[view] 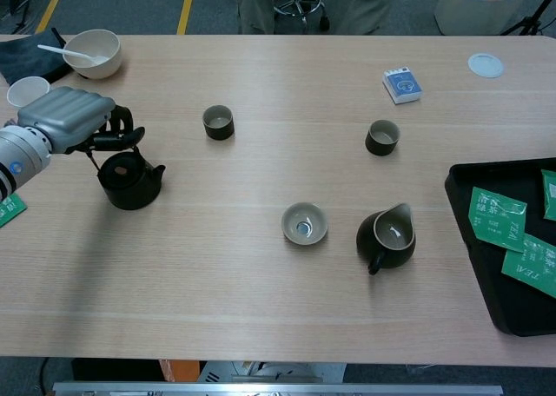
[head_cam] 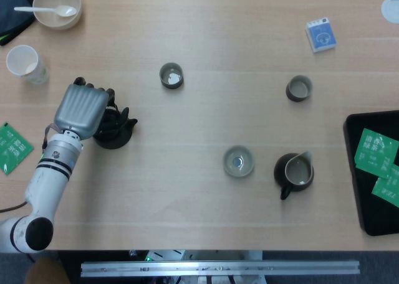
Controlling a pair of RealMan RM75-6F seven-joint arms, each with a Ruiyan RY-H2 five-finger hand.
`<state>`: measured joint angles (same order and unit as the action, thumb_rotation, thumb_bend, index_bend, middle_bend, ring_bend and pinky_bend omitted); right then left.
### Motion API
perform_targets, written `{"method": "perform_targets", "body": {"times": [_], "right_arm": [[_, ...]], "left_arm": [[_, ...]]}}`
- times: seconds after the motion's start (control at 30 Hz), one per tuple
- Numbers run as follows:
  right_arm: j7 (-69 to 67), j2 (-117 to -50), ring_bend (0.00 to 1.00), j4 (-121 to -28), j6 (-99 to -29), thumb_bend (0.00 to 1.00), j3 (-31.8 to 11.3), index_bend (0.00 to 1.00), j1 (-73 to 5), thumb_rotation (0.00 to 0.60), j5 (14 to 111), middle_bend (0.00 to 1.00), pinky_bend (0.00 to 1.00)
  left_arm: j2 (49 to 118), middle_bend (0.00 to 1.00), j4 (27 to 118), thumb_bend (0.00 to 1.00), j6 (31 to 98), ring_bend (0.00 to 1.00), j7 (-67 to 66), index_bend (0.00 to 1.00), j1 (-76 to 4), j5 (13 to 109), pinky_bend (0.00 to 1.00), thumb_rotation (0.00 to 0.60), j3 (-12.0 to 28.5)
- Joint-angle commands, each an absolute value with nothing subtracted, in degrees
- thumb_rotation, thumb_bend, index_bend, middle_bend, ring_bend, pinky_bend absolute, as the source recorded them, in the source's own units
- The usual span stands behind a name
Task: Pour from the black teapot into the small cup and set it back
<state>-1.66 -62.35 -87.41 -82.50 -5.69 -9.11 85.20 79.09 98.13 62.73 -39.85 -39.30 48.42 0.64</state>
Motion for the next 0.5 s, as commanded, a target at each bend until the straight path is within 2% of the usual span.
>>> {"method": "perform_targets", "body": {"times": [0.03,0.5], "right_arm": [[-1.7,-62.4,0.19,-87.4,-82.5,0.43,-5.7,0.26,-9.1,0.600,85.2,0.31,0.13],[-2.1,-62.4,0.19,-87.2,-82.6,0.43,-5.5,0.26,-8.8,0.600,85.3,0.31,0.13]], "left_arm": [[79.1,0.47,98.4,0.36,63.2,0.39,-40.1,0.39,-39.0,48.3,0.23,0.000,0.5],[79.0,0.52,100.3,0.36,63.3,0.43,-41.9,0.43,-39.0,47.1,0.23,0.001,-0.1]]}}
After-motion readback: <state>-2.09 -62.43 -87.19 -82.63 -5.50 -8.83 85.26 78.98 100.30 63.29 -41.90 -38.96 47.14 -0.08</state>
